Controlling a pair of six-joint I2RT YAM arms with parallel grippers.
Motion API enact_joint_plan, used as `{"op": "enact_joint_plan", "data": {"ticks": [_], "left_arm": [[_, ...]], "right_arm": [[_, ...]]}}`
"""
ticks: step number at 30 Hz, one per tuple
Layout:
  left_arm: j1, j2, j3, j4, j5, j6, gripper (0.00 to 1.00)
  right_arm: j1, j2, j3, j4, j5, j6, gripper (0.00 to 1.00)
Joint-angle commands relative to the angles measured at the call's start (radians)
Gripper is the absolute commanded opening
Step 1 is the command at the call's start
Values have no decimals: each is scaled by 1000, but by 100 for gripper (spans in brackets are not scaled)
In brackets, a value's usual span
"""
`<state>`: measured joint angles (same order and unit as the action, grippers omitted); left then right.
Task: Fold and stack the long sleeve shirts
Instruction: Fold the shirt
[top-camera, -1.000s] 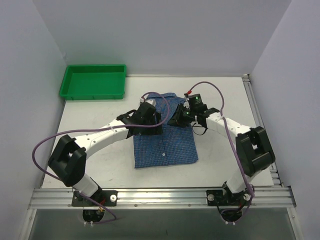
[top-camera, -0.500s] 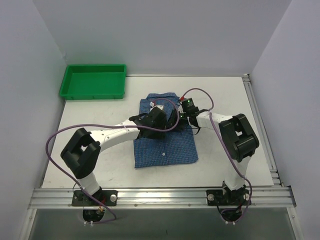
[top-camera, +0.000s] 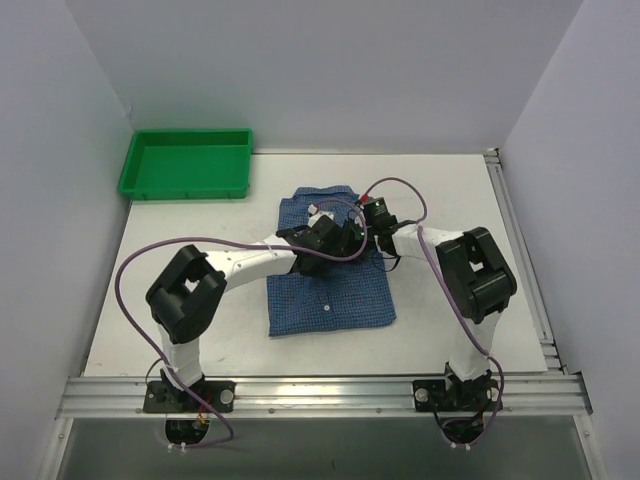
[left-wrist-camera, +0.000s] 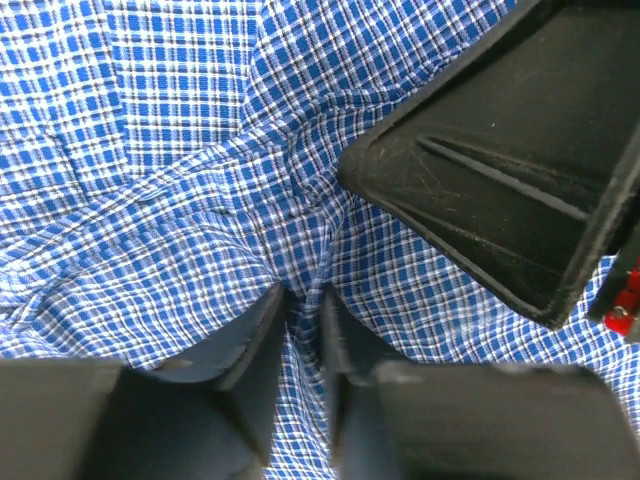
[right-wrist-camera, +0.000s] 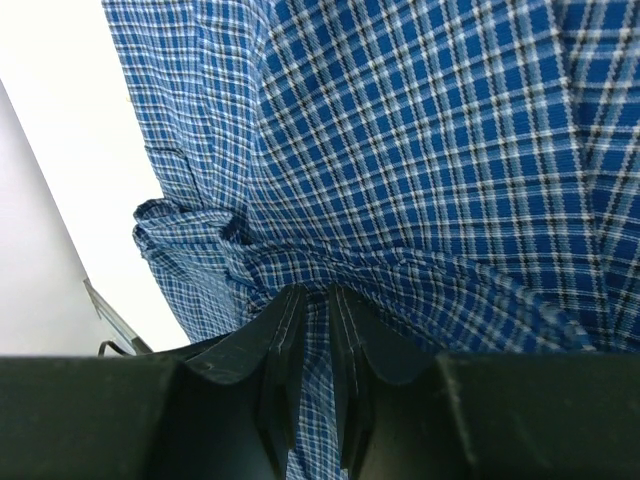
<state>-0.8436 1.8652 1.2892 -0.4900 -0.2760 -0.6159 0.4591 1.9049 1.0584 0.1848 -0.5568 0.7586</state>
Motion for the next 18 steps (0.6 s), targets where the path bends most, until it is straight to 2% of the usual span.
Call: {"op": "enact_joint_plan", "data": {"ticks": [1,3,4,10,18], "left_arm": [[-9,-14,47,-22,-57,16,26],[-23,-21,50,-25,-64,34,18],[-31,-27,51,-33,-74,38,17],[-71,-93,32,-64,-161,25,18],[-81,-118,21,-74,-178,-4,21]], "right_arm": [[6,0,-15,21,5,-4,18],[4,2,-17,24,5,-4,18],[4,3,-20,24,6,-2,18],[3,2,-23,31,14,5,18],[0,6,-28,30,32,11,18]]}}
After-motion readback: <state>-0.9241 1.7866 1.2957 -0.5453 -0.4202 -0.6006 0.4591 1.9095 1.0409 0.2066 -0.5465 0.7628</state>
